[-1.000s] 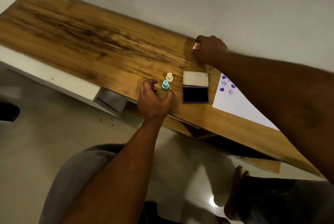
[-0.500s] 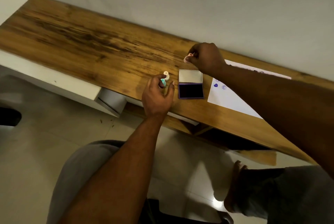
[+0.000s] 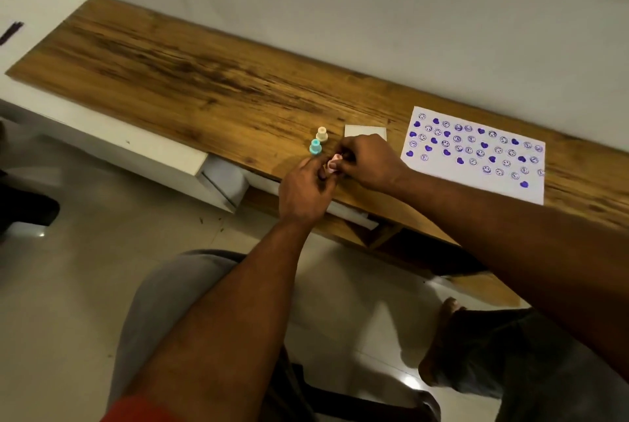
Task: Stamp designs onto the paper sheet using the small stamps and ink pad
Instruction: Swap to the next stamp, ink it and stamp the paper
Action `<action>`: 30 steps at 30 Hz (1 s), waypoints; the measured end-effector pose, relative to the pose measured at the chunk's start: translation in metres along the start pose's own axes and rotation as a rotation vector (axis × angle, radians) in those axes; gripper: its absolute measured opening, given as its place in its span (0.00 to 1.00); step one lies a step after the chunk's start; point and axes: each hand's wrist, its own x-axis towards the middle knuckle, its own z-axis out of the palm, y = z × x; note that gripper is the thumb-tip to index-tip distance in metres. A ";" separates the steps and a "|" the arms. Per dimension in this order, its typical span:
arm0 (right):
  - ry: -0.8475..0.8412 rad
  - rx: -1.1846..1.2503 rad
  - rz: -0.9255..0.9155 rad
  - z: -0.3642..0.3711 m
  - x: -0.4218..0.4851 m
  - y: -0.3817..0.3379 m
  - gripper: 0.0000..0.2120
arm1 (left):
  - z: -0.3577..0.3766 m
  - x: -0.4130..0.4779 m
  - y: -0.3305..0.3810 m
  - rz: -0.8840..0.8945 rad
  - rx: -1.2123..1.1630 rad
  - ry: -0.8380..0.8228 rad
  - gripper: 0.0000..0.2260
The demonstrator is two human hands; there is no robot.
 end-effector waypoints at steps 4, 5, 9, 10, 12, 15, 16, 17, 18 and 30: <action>0.048 -0.172 0.003 0.001 0.000 -0.002 0.21 | -0.001 0.002 0.002 -0.045 -0.009 0.026 0.11; 0.038 -0.257 0.013 0.001 0.001 -0.002 0.24 | 0.000 0.003 0.003 -0.065 -0.014 0.033 0.09; -0.014 -0.411 0.040 0.006 0.007 -0.004 0.30 | 0.004 0.005 0.006 -0.108 -0.040 0.054 0.12; -0.032 -0.422 0.039 0.006 0.008 -0.005 0.29 | 0.004 0.006 0.005 -0.121 -0.051 0.055 0.13; -0.071 -0.430 0.018 0.005 0.011 -0.008 0.28 | 0.006 0.006 0.004 -0.157 -0.078 0.054 0.15; -0.114 -0.425 -0.022 0.004 0.013 -0.008 0.27 | 0.009 0.008 0.003 -0.193 -0.112 0.055 0.17; -0.122 -0.428 -0.042 0.004 0.013 -0.007 0.27 | 0.009 0.008 0.002 -0.193 -0.118 0.054 0.17; -0.123 -0.430 -0.070 0.005 0.013 -0.005 0.26 | 0.010 0.008 0.002 -0.190 -0.124 0.053 0.17; -0.120 -0.425 -0.109 0.006 0.012 -0.003 0.24 | 0.010 0.008 0.000 -0.189 -0.128 0.051 0.16; 0.015 -0.327 -0.237 -0.012 0.010 0.018 0.17 | 0.012 0.012 -0.004 -0.169 0.044 -0.019 0.14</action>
